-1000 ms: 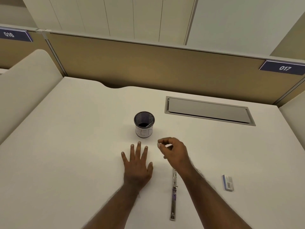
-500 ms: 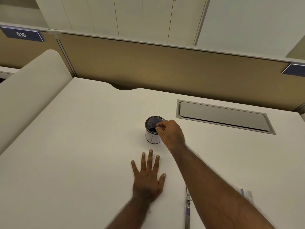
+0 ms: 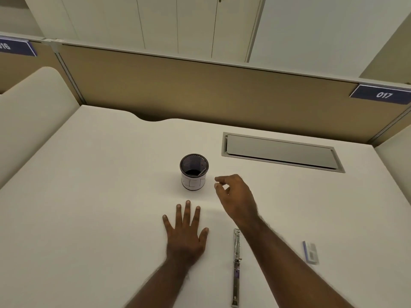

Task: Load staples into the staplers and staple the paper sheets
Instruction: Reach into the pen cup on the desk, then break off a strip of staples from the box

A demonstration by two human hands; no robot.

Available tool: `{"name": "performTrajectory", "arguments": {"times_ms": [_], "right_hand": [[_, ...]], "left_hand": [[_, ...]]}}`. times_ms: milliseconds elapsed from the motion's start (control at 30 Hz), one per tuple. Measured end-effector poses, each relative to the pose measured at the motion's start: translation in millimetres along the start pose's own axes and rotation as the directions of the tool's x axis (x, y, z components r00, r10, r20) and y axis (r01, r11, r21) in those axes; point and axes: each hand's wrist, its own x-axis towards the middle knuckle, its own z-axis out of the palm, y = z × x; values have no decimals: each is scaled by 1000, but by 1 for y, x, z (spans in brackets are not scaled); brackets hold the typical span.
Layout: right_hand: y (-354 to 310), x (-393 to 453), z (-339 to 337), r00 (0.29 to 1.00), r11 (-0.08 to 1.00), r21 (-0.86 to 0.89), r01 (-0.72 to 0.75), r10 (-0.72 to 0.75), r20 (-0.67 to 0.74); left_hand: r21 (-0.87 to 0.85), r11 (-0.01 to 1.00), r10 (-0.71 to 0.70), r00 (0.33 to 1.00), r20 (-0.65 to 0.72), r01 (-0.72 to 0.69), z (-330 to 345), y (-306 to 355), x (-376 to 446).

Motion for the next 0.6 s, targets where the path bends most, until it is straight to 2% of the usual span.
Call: {"name": "performTrajectory", "arguments": {"times_ms": [67,167,267,367,467,600], "right_hand": [[23,-31,-10,1000,999,-49,15,-15,5],[66,-79,-24,999,973,-227,33,-35,-3],[108,-124,-39,1000,926,-378,-11,20,20],[145,-154,-54,996,847,-524,-90,71,-58],[172,-174,-73,984,787,-594,-170,105,-143],[199,-184,-90,977,759,-617,-208,130,-170]], "left_hand": [[3,1000,-9,1000,-5,9,-4,5,-3],[-18,1000,17,999,-52,-18,-13,25,-14],[-27,996,79,992,-96,-82,-21,53,-31],[-25,987,153,982,-114,-156,-26,81,-47],[-9,969,244,966,-86,-246,-27,116,-63],[29,942,334,942,-33,-333,-24,154,-74]]}}
